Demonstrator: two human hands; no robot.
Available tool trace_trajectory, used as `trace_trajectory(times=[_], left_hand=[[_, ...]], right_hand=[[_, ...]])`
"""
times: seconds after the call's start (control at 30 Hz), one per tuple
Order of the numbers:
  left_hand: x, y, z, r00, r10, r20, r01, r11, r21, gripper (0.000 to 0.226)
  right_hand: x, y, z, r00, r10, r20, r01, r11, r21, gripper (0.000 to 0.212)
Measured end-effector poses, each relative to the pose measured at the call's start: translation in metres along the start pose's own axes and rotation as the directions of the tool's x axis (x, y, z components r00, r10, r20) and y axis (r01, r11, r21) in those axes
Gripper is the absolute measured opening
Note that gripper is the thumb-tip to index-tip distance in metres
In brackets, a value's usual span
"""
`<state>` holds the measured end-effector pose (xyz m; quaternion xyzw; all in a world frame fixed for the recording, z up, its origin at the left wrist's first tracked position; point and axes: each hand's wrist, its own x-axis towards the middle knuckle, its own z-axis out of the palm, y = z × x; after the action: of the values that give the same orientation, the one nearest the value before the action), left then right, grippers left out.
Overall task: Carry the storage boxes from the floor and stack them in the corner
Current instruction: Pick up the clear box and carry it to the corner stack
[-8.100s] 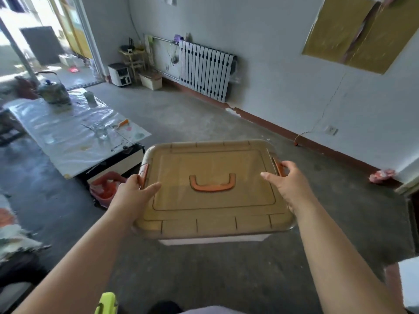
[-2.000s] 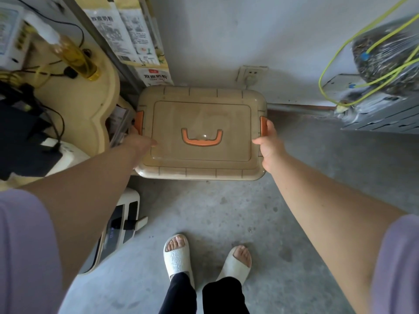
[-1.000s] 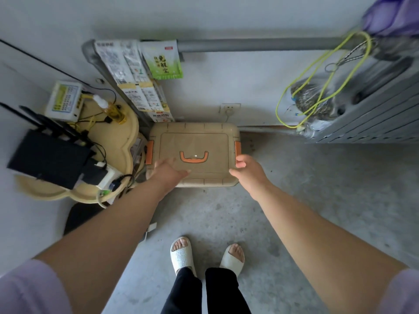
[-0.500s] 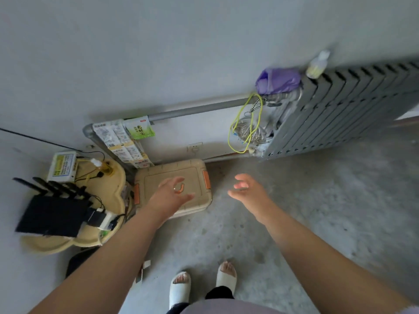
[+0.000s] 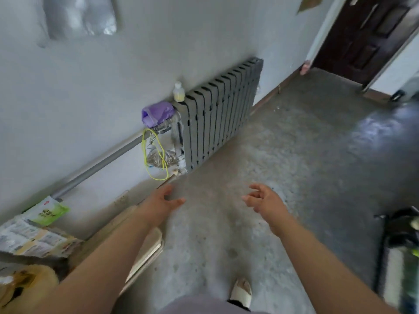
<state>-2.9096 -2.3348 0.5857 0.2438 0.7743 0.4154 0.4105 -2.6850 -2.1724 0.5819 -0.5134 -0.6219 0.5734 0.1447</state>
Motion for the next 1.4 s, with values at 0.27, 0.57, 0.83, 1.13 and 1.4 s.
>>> trace_trajectory(times=[0.27, 0.57, 0.83, 1.13, 1.4], left_hand=[[0.029, 0.093, 0.113, 0.979, 0.119, 0.165, -0.153, 0.965, 0.211, 0.068], [0.071, 0.209, 0.32, 0.947, 0.179, 0.265, -0.248, 0.935, 0.255, 0.069], [0.122, 0.279, 0.461, 0.897, 0.158, 0.414, -0.256, 0.947, 0.192, 0.064], [0.257, 0.367, 0.575, 0.859, 0.163, 0.486, -0.29, 0.936, 0.199, 0.061], [0.393, 0.513, 0.707, 0.746, 0.253, 0.616, -0.463, 0.861, 0.208, 0.063]], right_hand=[[-0.001, 0.028, -0.116, 0.977, 0.01, -0.212, 0.027, 0.985, 0.172, 0.047], [0.033, 0.064, -0.327, 0.924, 0.026, -0.382, 0.04, 0.986, 0.164, 0.052], [0.082, 0.073, -0.466, 0.894, 0.033, -0.448, 0.054, 0.982, 0.181, 0.054], [0.211, 0.072, -0.577, 0.874, 0.095, -0.477, 0.002, 0.98, 0.199, 0.055], [0.327, 0.035, -0.71, 0.778, 0.188, -0.599, -0.012, 0.959, 0.284, 0.054]])
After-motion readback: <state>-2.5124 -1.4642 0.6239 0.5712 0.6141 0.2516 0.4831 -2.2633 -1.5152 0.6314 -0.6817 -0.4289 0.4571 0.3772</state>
